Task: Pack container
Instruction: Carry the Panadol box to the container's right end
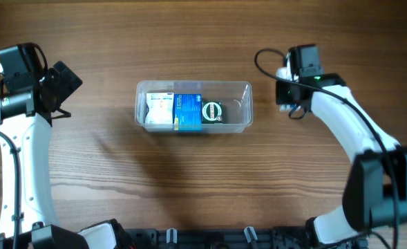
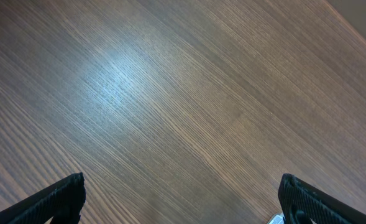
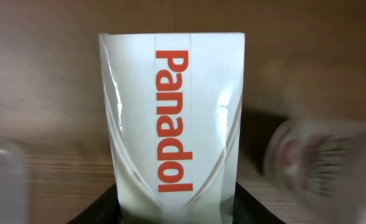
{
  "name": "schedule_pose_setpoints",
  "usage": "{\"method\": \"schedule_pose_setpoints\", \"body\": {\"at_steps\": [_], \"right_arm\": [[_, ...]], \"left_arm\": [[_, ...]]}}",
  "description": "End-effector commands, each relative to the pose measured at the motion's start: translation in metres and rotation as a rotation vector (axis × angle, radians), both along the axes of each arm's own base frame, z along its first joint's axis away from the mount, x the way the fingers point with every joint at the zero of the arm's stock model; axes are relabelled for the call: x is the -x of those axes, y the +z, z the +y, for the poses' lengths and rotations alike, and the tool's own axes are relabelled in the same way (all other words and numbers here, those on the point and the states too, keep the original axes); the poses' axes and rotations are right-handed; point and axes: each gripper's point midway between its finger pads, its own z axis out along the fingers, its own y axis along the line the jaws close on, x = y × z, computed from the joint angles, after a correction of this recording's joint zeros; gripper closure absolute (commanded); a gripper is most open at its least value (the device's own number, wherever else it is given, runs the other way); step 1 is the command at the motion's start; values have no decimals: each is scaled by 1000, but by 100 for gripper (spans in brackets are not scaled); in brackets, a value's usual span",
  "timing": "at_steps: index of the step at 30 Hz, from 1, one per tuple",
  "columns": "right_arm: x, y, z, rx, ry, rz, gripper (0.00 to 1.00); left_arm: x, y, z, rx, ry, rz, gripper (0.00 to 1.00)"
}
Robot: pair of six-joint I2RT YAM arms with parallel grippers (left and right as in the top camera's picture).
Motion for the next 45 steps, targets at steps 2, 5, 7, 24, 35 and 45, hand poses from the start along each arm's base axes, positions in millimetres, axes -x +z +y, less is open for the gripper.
{"method": "schedule_pose_setpoints", "body": {"at_steps": [2, 5, 7, 24, 35, 45], "right_arm": [[-9, 74, 27, -60, 194, -170, 55], [-1, 106, 49, -47, 333, -251, 55], [9, 125, 73, -42, 443, -303, 55], [71, 126, 233, -93, 961, -363, 51], [50, 122, 214, -79, 706, -357, 53], [40, 68, 213, -233, 342, -189, 96]], "left_arm": [[1, 4, 1, -4, 0, -9, 0], [1, 4, 1, -4, 0, -9, 0], [1, 4, 1, -4, 0, -9, 0], [1, 4, 1, -4, 0, -9, 0], [1, 4, 1, -4, 0, -9, 0], [1, 4, 1, -5, 0, -9, 0]]}}
